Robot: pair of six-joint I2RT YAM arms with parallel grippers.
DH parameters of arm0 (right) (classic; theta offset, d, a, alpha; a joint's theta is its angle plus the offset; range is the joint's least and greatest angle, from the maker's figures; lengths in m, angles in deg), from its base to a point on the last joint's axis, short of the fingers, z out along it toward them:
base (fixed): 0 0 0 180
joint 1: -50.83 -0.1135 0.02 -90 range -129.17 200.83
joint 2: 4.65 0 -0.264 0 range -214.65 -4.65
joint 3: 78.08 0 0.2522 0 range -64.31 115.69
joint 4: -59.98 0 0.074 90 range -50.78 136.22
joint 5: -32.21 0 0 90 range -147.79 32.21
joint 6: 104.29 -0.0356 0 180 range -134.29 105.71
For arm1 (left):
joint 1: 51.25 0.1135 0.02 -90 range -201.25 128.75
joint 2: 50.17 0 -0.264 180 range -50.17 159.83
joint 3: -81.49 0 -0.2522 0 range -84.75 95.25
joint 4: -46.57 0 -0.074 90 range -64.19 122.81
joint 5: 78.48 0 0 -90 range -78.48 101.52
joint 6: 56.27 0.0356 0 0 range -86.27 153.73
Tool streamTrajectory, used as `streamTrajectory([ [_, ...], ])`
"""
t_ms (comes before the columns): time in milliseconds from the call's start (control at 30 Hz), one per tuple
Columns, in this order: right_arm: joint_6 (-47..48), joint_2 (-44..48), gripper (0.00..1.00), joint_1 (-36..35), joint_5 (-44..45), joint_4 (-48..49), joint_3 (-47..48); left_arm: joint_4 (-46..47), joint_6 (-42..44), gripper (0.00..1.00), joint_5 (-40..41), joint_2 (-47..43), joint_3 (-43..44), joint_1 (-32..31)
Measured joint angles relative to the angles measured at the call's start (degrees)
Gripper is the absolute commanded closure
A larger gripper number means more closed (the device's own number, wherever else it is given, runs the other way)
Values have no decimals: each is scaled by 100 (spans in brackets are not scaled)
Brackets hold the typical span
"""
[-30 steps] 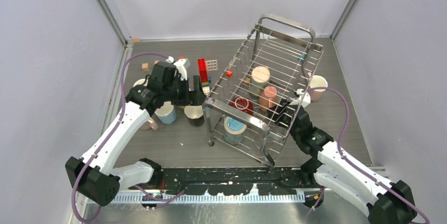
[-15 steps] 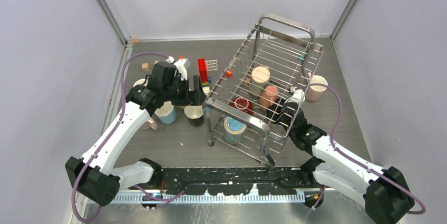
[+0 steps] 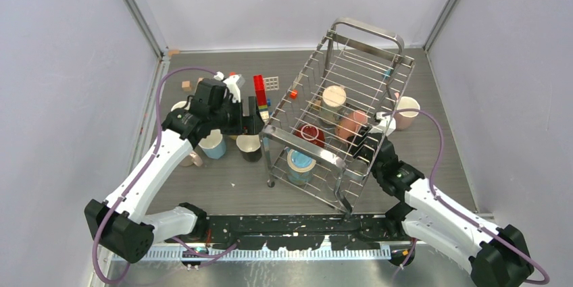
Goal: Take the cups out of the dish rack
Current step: Unload the cup from the dish rack.
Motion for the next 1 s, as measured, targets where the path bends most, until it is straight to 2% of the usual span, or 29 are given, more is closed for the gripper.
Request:
streamTrajectory([
  [167,2,284,99,0,24,-315,0,33,-4,15,-13,2,0,0],
  [567,-640,1056,99,2,240,-1399,144,114,-131,15,-37,2,-11,0],
  [1000,-1311,1464,99,7,376,-2269,632,201,-328,14,177,-269,4,0],
])
